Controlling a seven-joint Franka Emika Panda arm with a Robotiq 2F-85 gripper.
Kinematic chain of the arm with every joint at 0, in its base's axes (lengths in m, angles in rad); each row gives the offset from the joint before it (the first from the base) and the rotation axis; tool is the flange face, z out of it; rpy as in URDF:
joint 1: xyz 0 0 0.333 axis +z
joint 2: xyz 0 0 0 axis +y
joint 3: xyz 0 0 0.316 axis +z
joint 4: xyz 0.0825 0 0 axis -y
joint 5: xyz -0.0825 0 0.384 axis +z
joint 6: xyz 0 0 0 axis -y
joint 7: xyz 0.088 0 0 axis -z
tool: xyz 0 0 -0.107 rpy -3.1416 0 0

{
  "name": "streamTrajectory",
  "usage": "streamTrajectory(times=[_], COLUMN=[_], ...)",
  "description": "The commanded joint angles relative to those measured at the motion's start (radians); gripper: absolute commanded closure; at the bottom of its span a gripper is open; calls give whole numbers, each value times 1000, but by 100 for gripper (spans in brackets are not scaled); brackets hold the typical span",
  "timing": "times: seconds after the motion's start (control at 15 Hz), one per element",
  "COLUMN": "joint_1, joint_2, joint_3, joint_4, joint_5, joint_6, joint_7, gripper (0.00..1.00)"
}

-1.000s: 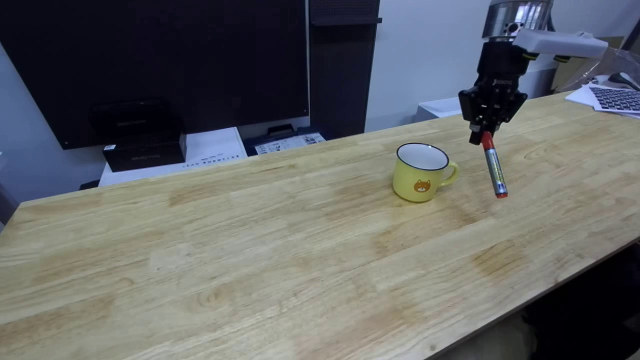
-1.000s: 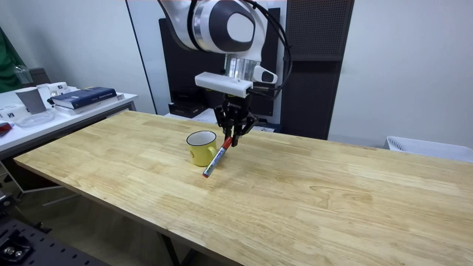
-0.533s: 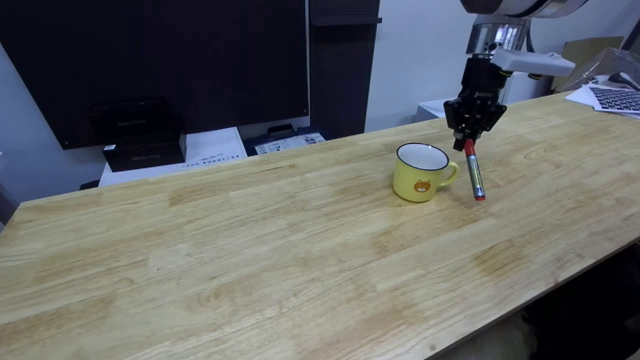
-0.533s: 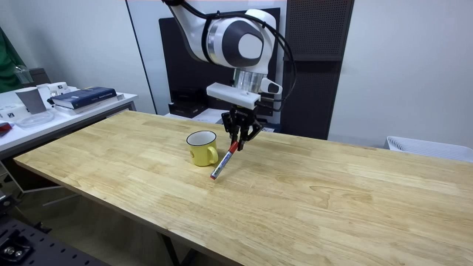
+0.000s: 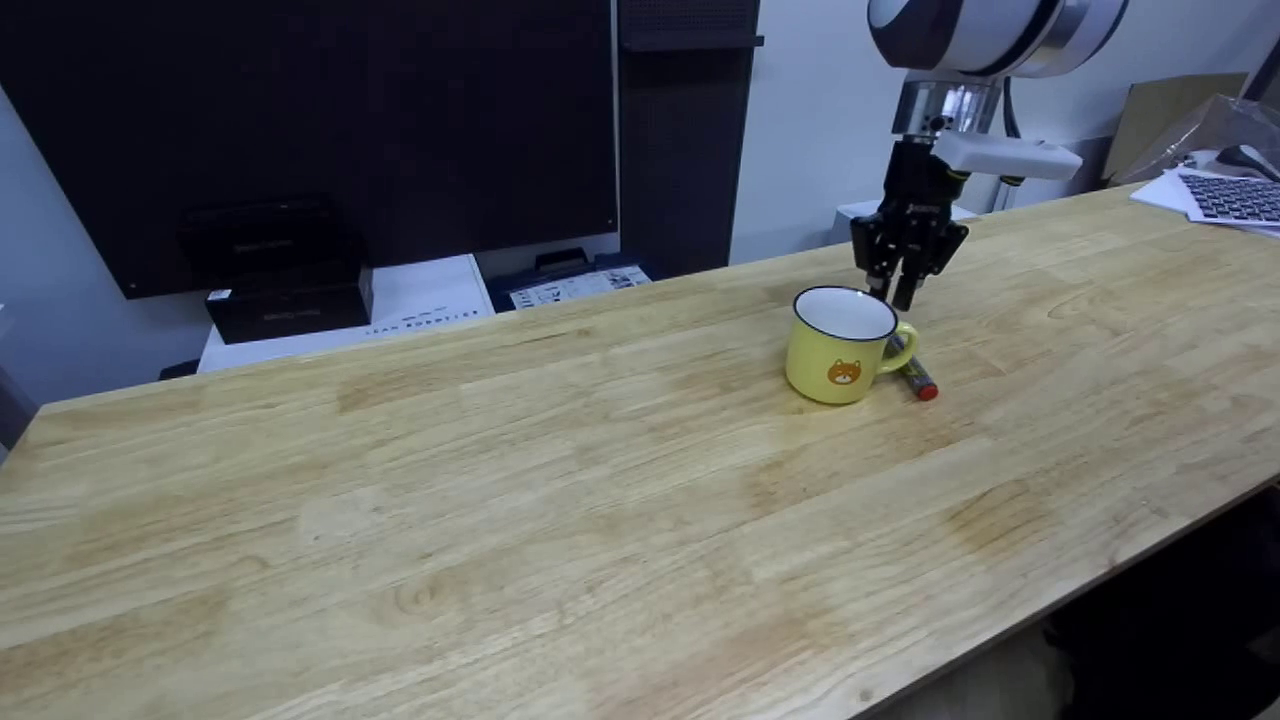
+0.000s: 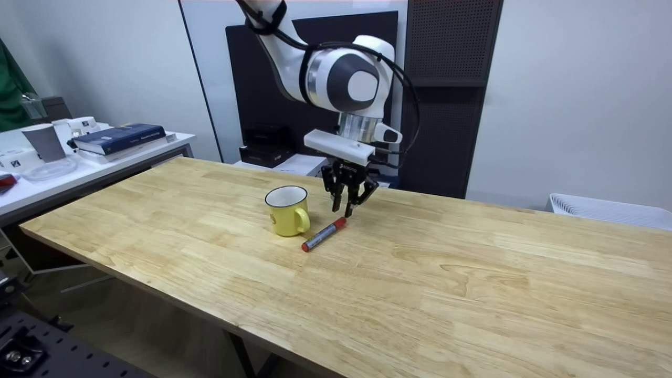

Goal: Take the red marker out of the yellow mug

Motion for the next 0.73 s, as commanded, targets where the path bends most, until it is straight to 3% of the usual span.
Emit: streamTrajectory(times=[0.0,0.33,0.67], joint_1=[-10,17,90], joint_2=[10,-96,-342], joint_3=[12,10,-17], joint_4=[61,-25,-247], joint_5=[-4,-32,-127], joint_6=[-14,34,87], joint_7=[0,-11,10], gripper=[36,2,0])
